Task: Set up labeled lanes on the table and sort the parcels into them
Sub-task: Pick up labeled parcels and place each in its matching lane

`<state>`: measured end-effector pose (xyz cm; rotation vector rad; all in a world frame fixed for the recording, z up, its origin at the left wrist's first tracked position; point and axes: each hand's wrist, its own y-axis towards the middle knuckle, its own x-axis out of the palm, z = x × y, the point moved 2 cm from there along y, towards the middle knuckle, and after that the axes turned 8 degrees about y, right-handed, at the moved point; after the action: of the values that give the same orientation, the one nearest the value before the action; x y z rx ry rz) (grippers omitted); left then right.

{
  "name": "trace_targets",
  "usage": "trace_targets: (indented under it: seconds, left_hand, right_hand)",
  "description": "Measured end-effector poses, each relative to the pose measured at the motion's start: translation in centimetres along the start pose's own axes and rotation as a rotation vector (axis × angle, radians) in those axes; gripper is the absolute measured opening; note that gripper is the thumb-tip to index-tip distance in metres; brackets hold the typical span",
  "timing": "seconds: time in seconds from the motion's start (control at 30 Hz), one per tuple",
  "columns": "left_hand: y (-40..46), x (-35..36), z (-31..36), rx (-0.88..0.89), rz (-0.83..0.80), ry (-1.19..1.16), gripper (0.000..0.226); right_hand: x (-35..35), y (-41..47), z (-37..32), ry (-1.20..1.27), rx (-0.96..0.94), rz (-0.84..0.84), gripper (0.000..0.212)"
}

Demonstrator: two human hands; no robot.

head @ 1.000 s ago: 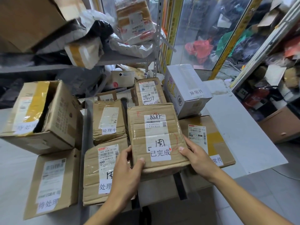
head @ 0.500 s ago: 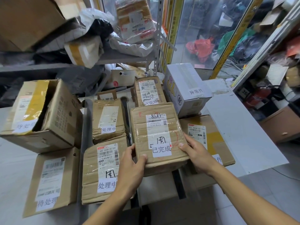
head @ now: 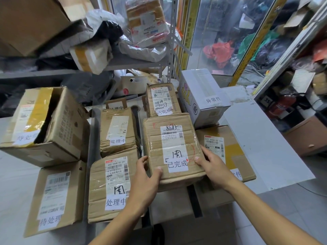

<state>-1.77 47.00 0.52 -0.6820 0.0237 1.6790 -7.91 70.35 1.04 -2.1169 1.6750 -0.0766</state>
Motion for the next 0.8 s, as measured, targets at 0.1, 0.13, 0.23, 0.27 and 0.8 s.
trace_targets:
  seconds: [0.1,0.13,0.23,0.27,0.8]
  left_hand:
    - [0.1,0.0,0.0,0.004,-0.025,-0.018,0.058]
    - [0.1,-0.1,0.1,0.003,-0.035,-0.023,0.060]
    - [0.3,-0.3,0.2,-0.005,-0.074,-0.032,0.069]
    - [0.4,-0.3,0.3,-0.007,-0.090,-0.037,0.071]
    - [0.9,-2.8,2.5,0.226,0.090,0.091,0.067]
  right_hand:
    - [-0.2,0.0,0.2,-0.012,0.006,0.006,0.034]
    - [-0.2,0.0,0.3,-0.013,0.010,0.011,0.035]
    - [-0.1,0.1,0.4,-0.019,0.023,0.027,0.038]
    - [-0.1,0.1,0.4,-0.028,0.023,0.031,0.038]
    - [2.0,-1.2,-5.8,-0.359,-0.301,0.232,0.067]
